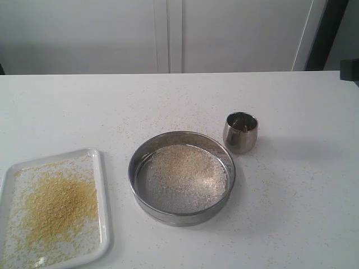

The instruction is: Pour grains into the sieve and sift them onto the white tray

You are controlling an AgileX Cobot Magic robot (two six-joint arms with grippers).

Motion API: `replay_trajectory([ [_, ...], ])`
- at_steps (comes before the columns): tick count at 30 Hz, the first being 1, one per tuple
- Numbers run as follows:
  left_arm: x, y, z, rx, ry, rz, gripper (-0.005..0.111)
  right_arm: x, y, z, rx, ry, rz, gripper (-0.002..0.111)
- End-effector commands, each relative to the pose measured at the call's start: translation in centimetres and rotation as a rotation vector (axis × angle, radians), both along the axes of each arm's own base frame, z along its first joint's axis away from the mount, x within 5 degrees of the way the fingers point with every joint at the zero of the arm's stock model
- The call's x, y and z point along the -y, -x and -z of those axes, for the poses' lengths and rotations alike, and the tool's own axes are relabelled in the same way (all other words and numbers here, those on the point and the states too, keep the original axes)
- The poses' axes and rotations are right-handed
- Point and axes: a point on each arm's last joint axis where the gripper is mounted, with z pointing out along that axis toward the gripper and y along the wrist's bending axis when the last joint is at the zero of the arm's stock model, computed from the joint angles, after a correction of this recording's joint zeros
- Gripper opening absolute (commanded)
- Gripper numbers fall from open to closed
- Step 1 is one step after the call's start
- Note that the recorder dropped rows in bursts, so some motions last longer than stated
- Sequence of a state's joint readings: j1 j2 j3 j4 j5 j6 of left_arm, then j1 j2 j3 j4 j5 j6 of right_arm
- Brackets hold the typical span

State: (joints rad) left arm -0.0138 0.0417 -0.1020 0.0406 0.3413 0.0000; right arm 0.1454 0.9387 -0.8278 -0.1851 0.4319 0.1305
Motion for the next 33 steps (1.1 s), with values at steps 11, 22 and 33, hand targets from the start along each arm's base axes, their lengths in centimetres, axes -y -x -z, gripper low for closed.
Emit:
replay_trajectory([
  [11,0.1,-0.1,2.6,0.006,0.025,-0.004,0.0,0.2,0.1,0.0,0.011,-0.003,0.008,0.0],
  [22,0.1,-0.1,2.6,0.01,0.017,-0.001,0.0,0.2,0.1,0.0,0.011,-0.003,0.008,0.0],
  [33,0.1,-0.1,2.5,0.014,0.017,-0.001,0.0,0.2,0.1,0.0,0.011,-0.003,0.008,0.0],
])
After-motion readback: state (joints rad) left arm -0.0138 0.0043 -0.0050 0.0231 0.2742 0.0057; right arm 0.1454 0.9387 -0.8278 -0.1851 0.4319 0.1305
